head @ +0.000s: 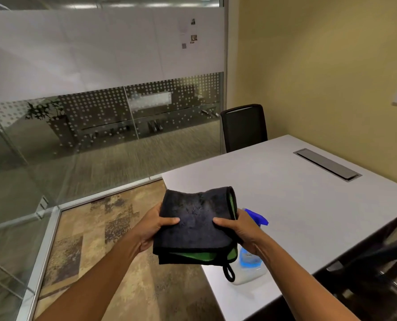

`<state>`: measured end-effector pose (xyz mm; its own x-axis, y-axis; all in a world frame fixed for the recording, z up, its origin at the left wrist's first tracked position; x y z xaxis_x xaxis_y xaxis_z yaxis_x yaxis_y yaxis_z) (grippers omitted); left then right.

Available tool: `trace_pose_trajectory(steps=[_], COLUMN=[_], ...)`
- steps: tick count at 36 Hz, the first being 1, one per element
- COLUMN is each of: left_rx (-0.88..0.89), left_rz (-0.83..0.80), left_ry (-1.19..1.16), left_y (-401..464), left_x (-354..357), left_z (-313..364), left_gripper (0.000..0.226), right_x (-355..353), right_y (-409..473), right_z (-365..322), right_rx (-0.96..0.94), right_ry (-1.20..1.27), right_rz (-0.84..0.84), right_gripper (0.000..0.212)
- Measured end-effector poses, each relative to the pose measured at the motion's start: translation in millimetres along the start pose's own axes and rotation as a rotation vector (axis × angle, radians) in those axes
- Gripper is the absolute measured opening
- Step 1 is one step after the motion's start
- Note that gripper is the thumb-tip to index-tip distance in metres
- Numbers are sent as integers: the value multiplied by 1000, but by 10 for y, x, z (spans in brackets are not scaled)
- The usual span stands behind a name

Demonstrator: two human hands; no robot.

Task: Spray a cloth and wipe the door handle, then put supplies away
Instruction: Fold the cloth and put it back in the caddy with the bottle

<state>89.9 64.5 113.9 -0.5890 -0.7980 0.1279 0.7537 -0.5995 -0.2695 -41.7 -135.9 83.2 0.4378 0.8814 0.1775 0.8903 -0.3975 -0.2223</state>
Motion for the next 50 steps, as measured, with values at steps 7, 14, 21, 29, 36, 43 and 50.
trace_pose_trajectory(steps=[7, 14, 21, 29, 36, 43, 50], left_rx=[62, 261, 245, 34, 168, 308, 258], left_rz=[-48, -2, -62, -150, 197, 410, 283], left_ry=[-99, -73, 65, -166, 513, 649, 346], left_y=[60, 67, 52, 54, 159, 42, -115], left_x=[-11, -63, 62, 54, 130, 476, 892], left_z=[5, 264, 226, 110, 109, 164, 69], left_gripper=[79, 24, 58, 24, 62, 55, 46], right_x=[-178, -293, -308, -320, -207, 181, 582], right_y=[26, -76, -26, -23, 10, -73, -300], right_z=[-224, -595, -622, -522, -579, -529, -430], right_rx=[-141, -399, -446, -180, -301, -450, -542], right_ry=[-16, 43, -178, -87, -484, -700, -242], right_rz=[41, -14, -107, -165, 53, 295, 224], right_gripper=[45, 22, 59, 51, 39, 77, 72])
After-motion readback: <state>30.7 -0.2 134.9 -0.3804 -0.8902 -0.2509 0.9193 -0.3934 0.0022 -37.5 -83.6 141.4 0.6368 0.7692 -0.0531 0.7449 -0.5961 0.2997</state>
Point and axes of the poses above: each hand's wrist, its own y-axis towards the middle knuckle, its own x-axis out of the palm, z = x × y, the point moved 6 cm from there along y, towards the middle knuckle, and after that the axes turned 6 degrees about z, right-handed, at the moved point
